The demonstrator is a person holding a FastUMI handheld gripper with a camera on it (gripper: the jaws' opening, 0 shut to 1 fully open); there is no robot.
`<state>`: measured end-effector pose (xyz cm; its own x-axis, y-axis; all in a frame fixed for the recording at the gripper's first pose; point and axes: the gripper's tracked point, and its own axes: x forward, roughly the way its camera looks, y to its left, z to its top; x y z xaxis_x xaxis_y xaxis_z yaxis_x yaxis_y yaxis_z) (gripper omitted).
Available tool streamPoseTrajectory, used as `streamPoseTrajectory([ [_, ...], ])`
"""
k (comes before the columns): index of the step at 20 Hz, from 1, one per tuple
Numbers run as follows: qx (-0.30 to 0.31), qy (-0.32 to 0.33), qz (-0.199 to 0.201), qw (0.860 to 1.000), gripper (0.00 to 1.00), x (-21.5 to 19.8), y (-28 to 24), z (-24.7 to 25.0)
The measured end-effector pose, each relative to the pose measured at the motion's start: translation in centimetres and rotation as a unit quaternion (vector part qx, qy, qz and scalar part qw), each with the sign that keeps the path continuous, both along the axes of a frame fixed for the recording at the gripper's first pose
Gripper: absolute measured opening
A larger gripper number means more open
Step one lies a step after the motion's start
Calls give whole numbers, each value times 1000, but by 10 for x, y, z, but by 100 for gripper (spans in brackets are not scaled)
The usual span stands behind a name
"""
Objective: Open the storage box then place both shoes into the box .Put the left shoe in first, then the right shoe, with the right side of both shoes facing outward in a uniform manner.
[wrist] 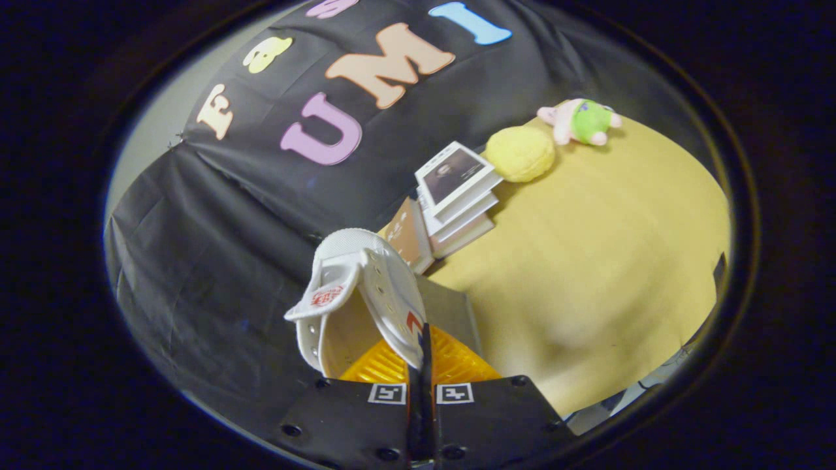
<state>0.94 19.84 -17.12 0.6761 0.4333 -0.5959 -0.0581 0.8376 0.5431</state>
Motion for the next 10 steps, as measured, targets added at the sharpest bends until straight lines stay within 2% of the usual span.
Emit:
streamPoseTrajectory([
  [4,-23,15,15,1000,3,-3,46,-25],
  [10,-114,35,9,993,3,-4,53,-73],
])
